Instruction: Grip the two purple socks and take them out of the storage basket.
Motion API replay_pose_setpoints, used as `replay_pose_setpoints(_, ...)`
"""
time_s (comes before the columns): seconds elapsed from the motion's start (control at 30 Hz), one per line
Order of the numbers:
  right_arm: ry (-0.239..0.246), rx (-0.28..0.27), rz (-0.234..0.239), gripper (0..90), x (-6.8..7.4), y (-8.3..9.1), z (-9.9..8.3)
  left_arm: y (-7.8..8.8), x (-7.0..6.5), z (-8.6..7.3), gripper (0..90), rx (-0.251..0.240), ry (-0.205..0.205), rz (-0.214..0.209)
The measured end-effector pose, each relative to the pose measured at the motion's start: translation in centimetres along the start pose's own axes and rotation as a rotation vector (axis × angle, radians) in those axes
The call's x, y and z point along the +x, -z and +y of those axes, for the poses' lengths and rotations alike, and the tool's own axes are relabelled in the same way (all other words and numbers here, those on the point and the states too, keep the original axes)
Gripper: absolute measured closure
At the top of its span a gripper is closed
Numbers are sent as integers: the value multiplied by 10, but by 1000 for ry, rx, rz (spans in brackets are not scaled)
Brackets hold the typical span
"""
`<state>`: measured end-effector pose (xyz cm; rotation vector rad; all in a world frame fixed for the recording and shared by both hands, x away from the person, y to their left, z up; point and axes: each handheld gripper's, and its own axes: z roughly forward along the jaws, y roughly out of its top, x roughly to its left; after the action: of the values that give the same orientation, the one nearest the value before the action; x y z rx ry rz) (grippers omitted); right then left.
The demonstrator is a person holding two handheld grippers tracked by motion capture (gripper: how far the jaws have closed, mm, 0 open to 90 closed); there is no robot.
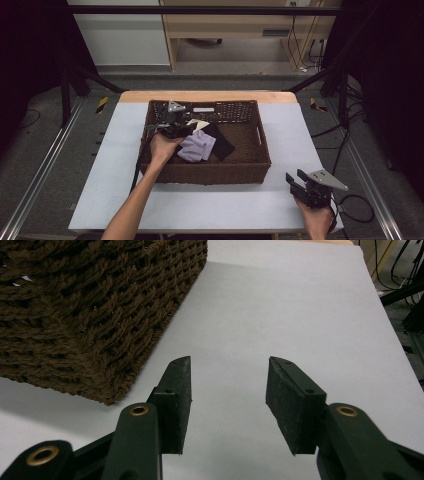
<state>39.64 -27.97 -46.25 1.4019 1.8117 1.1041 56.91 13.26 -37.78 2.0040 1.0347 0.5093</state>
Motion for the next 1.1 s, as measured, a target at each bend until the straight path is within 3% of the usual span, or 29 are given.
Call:
replay_pose_setpoints(0.17, 0, 8, 0, 525, 1, -1, 0, -7, -6, -5, 456, 66, -21, -23)
replay_pose_setpoints(0.3, 4, 12, -2, 522, 0, -2, 0, -10, -10, -5, 442, 83, -49, -31)
replay_pose_setpoints(0.43, 2, 17, 0, 518, 0, -2, 0, -14, -12, -7, 410, 117, -52, -76)
replay_pose_setpoints(0.47, 2, 17, 0, 518, 0, -3, 0, -14, -12, -7, 401, 117, -52, -76)
replay_pose_setpoints(0.57, 1, 20, 0, 514, 0, -3, 0, -19, -20, -8, 378, 172, -114, -48)
replay_pose_setpoints(0.7, 3, 20, -1, 508, 0, -3, 0, -25, -27, -8, 362, 217, -163, -33)
replay_pose_setpoints(0.93, 2, 27, -3, 491, -1, -4, -1, -29, -31, -8, 330, 239, -178, -45)
replay_pose_setpoints(1.1, -6, 32, 2, 478, -1, -5, -1, -37, -37, -9, 360, 307, -223, -32)
